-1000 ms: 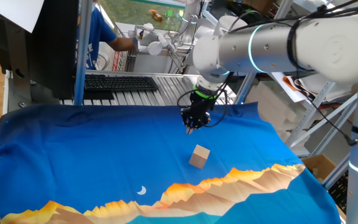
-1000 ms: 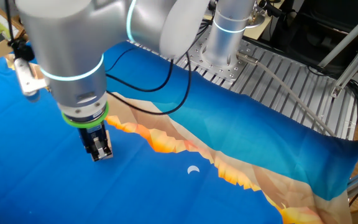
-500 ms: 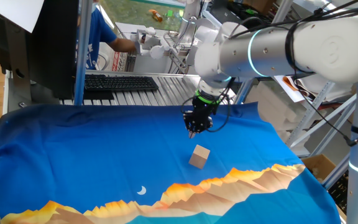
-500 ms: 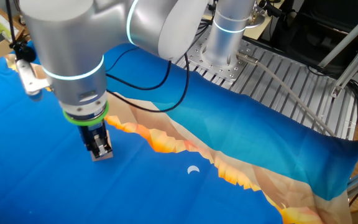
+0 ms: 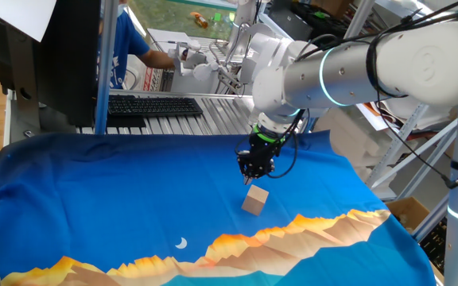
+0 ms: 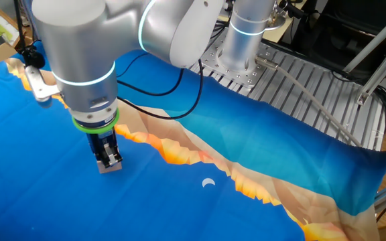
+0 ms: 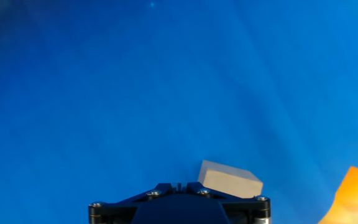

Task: Approach and touch the side of the small block

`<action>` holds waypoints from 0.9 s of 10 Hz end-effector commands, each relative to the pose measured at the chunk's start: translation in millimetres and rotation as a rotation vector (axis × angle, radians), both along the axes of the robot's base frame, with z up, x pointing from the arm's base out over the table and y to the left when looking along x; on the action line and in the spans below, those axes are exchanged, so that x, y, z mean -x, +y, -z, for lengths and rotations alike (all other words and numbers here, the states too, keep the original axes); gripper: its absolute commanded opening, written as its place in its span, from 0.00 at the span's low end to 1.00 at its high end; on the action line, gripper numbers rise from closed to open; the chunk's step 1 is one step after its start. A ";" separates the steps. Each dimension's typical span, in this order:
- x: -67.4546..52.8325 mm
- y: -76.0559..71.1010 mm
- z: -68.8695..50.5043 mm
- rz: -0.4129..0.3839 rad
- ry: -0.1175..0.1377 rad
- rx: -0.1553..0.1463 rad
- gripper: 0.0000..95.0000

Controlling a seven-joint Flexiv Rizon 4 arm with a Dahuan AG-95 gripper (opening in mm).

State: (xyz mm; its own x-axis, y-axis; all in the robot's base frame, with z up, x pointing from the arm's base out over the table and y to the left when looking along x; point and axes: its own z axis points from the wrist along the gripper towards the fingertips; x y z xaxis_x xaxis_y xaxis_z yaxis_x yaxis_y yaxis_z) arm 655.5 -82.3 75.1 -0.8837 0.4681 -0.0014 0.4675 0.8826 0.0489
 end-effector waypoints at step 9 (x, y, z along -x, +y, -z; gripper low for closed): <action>-8.3 17.2 5.3 0.040 0.000 -0.030 0.00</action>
State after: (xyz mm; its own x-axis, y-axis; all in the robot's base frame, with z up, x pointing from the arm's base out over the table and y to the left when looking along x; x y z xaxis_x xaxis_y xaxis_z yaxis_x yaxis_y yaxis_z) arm 664.9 -64.1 69.0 -0.8629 0.5052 0.0156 0.5048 0.8599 0.0760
